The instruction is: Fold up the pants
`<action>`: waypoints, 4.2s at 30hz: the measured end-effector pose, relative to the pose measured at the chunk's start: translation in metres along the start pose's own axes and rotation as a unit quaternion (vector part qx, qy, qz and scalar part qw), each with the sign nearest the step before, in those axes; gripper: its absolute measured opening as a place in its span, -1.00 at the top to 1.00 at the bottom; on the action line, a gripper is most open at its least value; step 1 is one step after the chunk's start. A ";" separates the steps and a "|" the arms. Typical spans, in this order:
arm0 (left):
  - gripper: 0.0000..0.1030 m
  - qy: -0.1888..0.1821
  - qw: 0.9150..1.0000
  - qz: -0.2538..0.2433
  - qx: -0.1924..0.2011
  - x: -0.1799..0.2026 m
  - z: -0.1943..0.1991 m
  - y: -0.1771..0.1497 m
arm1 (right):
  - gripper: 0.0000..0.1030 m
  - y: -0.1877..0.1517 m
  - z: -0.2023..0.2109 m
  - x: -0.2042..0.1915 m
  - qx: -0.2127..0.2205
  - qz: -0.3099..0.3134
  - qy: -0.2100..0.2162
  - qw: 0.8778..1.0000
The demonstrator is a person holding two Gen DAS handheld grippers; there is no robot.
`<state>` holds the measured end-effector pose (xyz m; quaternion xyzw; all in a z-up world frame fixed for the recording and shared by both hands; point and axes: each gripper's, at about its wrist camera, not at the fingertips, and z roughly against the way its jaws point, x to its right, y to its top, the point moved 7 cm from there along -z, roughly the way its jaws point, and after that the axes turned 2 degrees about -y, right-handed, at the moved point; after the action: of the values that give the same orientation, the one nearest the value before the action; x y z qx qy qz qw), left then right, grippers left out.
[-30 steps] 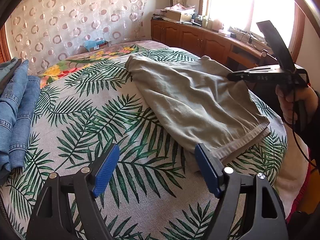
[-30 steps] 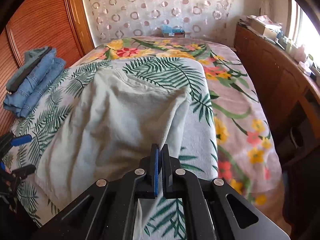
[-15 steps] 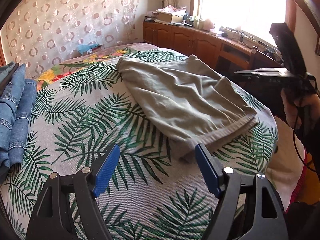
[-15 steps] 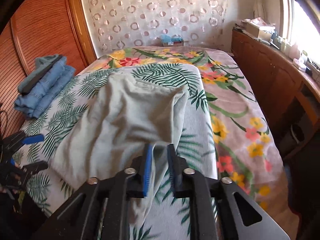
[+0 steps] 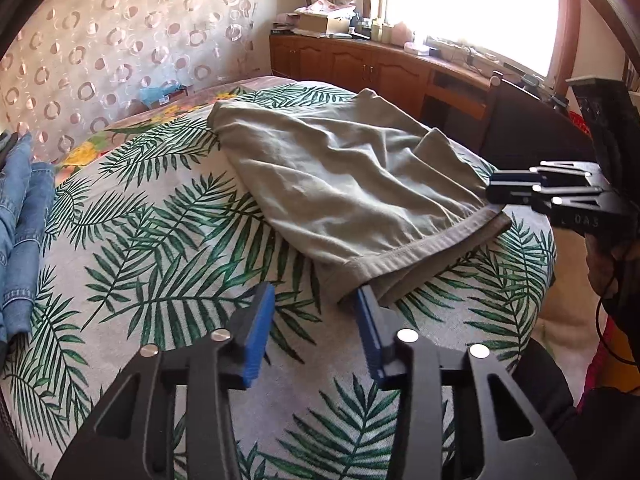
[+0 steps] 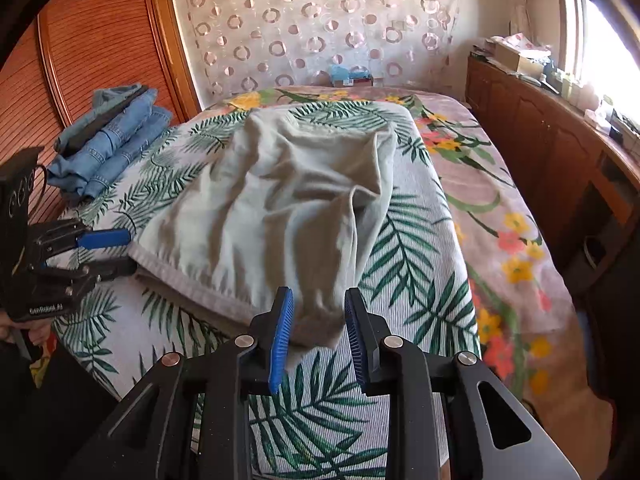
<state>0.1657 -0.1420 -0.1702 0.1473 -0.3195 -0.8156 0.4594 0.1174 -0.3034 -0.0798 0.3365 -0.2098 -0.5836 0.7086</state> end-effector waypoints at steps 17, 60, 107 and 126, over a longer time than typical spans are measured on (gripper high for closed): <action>0.93 -0.015 1.000 -0.001 0.021 0.010 0.006 0.009 | 0.42 -0.006 -0.007 0.003 -0.005 -0.025 0.007 1.000; 0.26 0.016 1.000 0.003 -0.017 0.015 -0.005 -0.005 | 0.80 -0.008 0.008 -0.003 0.007 -0.028 0.007 1.000; 0.79 0.007 1.000 0.002 0.007 0.020 0.017 -0.013 | 0.84 -0.016 0.024 -0.011 0.007 -0.042 0.019 0.999; -0.61 0.022 0.997 0.048 0.050 -0.011 0.039 0.006 | 0.41 -0.013 0.021 -0.009 0.020 -0.044 0.009 0.999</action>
<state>0.1551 -0.1201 -0.1374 0.1728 -0.3561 -0.7723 0.4969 0.0914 -0.3013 -0.0739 0.3646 -0.2003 -0.6070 0.6771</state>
